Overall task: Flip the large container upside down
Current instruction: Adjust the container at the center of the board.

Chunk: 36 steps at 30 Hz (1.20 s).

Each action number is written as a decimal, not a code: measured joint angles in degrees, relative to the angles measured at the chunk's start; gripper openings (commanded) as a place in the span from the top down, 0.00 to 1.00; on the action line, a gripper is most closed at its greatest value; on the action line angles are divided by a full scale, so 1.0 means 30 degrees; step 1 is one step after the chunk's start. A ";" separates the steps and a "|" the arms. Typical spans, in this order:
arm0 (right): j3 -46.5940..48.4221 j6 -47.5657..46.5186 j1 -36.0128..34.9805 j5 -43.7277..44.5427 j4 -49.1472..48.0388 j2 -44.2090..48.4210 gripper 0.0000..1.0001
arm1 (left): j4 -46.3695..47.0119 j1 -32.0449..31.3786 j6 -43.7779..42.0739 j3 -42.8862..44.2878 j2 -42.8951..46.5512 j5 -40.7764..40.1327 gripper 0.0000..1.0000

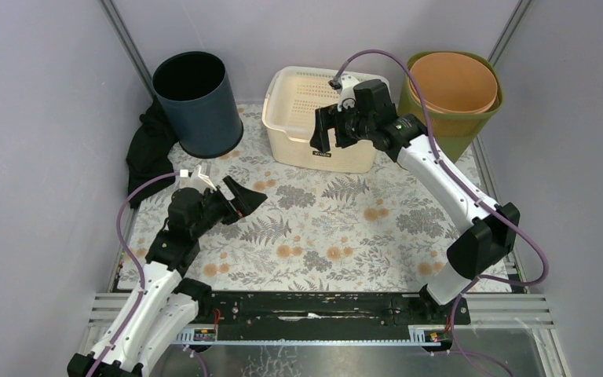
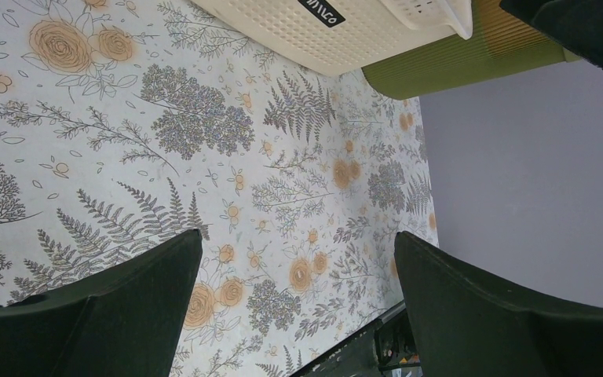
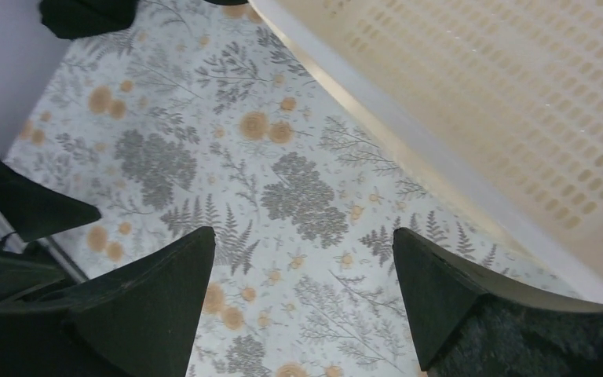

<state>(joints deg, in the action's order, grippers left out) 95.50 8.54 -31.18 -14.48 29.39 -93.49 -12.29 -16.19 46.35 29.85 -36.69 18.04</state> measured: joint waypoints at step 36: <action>-0.1559 -0.8000 -0.0022 0.2805 -0.3504 -0.2703 0.12 | -0.0036 0.0000 -0.0663 0.0415 -0.2084 0.0007 0.00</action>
<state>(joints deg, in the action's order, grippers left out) 90.83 -15.46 -31.24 -6.07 18.87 -101.60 -12.40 -16.19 44.36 31.09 -42.94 18.06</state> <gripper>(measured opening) 0.879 0.998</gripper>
